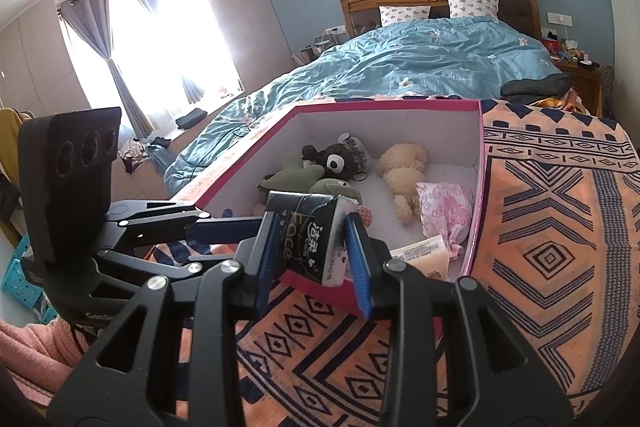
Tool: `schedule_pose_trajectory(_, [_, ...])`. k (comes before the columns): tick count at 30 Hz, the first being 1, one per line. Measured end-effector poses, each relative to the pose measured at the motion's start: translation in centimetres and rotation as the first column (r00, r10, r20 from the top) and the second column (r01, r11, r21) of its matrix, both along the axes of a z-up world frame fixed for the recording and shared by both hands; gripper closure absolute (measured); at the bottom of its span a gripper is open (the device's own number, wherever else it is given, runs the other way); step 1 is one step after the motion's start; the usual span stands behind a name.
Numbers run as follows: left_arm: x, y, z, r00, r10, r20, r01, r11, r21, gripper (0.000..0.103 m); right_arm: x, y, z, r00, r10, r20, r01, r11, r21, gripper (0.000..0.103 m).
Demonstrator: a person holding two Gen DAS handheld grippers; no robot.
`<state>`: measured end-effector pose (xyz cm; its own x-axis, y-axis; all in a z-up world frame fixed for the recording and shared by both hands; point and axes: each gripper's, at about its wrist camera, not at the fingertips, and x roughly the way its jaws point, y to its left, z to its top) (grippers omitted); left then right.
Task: Organize objects
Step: 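Lower the black tissue pack into the pink box with both grippers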
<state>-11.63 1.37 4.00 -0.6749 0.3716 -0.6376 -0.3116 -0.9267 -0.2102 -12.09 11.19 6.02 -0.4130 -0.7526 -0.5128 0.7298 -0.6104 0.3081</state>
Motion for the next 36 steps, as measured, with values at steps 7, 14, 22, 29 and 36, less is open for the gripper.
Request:
schedule_pose_trajectory(7, [-0.4,-0.1,-0.2,1.0,0.004,0.007,-0.004,1.0,-0.004,0.069,-0.4,-0.1,-0.3,1.0,-0.003,0.005,0.003,1.0,0.004,0.066])
schedule_pose_trajectory(14, [-0.9,0.0,-0.5,1.0,0.01,0.016,-0.01,1.0,-0.012,0.068,-0.8,-0.3,-0.5,1.0,-0.005,0.014,0.005,1.0,0.007,0.066])
schedule_pose_trajectory(22, [-1.6,-0.1,-0.8,1.0,0.018,0.025,-0.017,1.0,-0.02,0.068,-1.5,-0.3,-0.9,0.999,-0.004,0.036,0.004,1.0,0.001,0.066])
schedule_pose_trajectory(29, [-2.1,-0.3,-1.0,0.999,0.027,0.035,-0.026,0.999,-0.028,0.069,-2.0,-0.7,-1.2,0.999,-0.005,0.044,0.004,1.0,0.01,0.066])
schedule_pose_trajectory(36, [-2.7,-0.3,-1.4,0.998,0.032,0.047,-0.031,0.999,-0.028,0.069,-2.7,-1.0,-1.5,0.999,-0.011,0.053,0.01,1.0,0.017,0.066])
